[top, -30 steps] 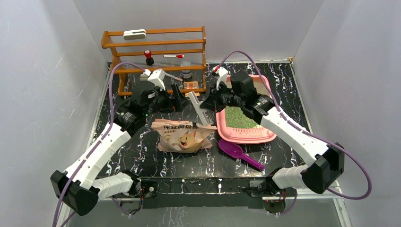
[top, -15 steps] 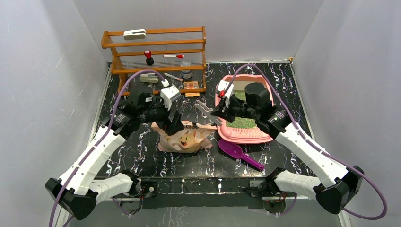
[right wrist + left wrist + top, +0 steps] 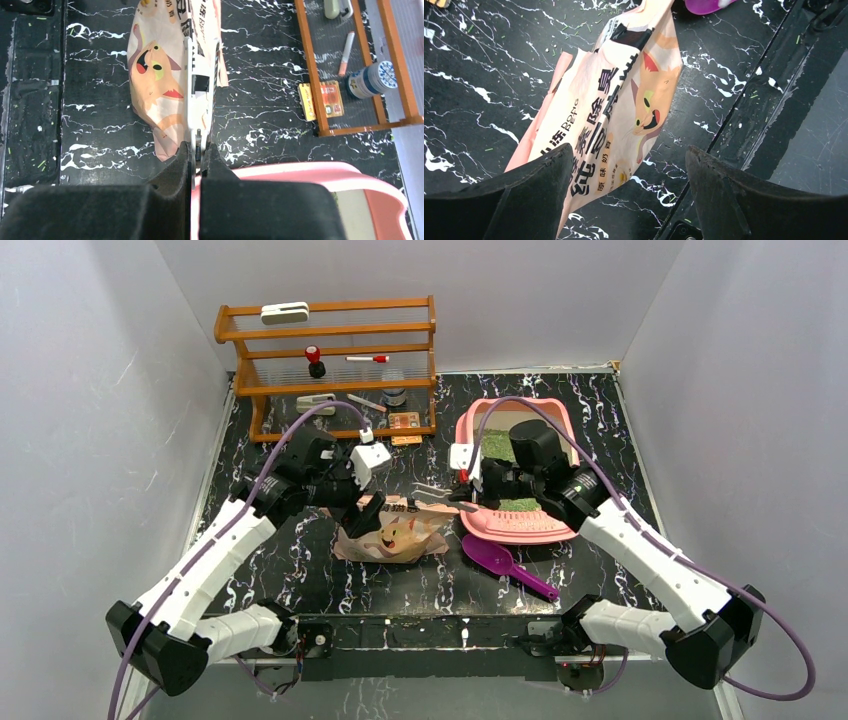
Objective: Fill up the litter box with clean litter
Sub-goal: Clamp the cat litter bag at the center of the board.
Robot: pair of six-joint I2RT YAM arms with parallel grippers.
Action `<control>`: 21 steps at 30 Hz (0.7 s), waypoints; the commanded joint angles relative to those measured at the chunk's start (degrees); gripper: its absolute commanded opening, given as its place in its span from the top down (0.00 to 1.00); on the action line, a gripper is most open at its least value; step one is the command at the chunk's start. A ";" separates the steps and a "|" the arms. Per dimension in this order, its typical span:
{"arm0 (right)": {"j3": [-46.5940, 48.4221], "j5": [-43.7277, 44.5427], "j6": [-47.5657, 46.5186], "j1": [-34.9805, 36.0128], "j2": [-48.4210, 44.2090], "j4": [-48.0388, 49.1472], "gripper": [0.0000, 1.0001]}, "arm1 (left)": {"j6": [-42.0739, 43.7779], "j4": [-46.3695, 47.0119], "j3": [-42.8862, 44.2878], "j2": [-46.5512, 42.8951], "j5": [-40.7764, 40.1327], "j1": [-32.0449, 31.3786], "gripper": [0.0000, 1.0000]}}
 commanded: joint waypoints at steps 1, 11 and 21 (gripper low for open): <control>1.45 -4.22 -4.65 -0.09 1.95 -0.16 1.00 | -2.98 4.45 -3.13 -0.49 -2.07 0.17 0.22; 4.80 -3.53 -7.35 0.66 6.49 -2.37 1.00 | -4.22 6.96 -6.12 1.00 -4.07 3.38 0.34; 9.06 1.65 -6.16 5.00 13.19 -3.75 1.00 | -0.18 2.26 -7.20 2.96 -6.12 3.99 0.46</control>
